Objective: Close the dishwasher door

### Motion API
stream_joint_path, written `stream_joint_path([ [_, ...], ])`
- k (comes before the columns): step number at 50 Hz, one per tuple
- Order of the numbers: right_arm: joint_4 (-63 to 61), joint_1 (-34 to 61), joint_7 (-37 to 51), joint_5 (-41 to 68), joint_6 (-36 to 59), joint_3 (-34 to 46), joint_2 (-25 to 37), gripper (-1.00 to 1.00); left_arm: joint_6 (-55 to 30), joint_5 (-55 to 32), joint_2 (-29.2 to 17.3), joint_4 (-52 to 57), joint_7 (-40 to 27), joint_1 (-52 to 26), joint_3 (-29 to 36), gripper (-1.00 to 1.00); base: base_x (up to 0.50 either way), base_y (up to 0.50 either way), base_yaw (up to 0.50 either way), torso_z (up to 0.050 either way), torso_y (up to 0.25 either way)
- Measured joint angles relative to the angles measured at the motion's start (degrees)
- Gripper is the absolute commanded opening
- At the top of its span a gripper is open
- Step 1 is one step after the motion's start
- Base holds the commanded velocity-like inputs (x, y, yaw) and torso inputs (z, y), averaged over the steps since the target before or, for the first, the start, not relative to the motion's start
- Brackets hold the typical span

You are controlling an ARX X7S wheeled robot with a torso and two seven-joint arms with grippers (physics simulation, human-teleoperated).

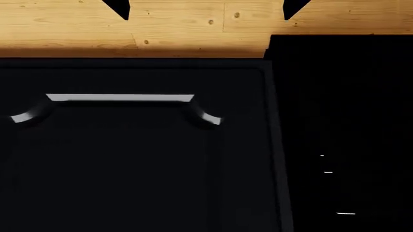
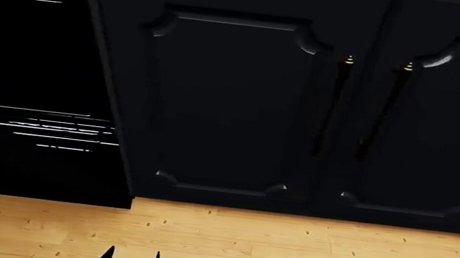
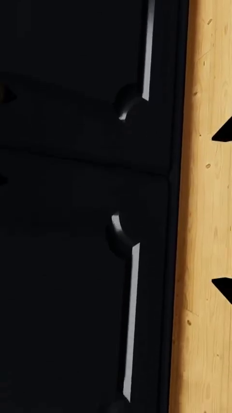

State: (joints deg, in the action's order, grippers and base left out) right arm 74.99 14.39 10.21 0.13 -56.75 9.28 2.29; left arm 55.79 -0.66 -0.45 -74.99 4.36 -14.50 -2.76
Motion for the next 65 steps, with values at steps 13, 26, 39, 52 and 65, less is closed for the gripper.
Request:
stream_joint_path([
  [13,0.0,0.01,-0.05,0.01,-0.02,-0.05,-0.01,1.0,-0.03,0.01,0.0,0.0,0.07,-0.02,-0.09,1.0,0.0,0.45,0.0,0.0,0.0],
  [26,0.0,0.0,0.1,-0.03,0.02,0.07,0.01,1.0,-0.01,0.05,0.0,0.0,-0.07,0.0,0.04,1.0,0.0,0.45,0.0,0.0,0.0],
  [39,0.0,0.02,0.07,0.01,0.02,0.06,0.02,1.0,-0.03,-0.01,0.0,0.0,-0.06,-0.02,0.07,1.0,0.0,0.45,0.0,0.0,0.0],
  [52,0.0,0.04,-0.05,0.02,0.03,-0.09,0.0,1.0,-0.03,0.0,0.01,0.0,0.05,-0.02,-0.06,1.0,0.0,0.45,0.0,0.0,0.0],
  [65,0.0,0.02,0.08,-0.03,0.08,-0.04,0.0,1.0,-0.04,0.06,-0.01,0.0,-0.08,-0.01,0.04,1.0,0.0,0.45,0.0,0.0,0.0],
])
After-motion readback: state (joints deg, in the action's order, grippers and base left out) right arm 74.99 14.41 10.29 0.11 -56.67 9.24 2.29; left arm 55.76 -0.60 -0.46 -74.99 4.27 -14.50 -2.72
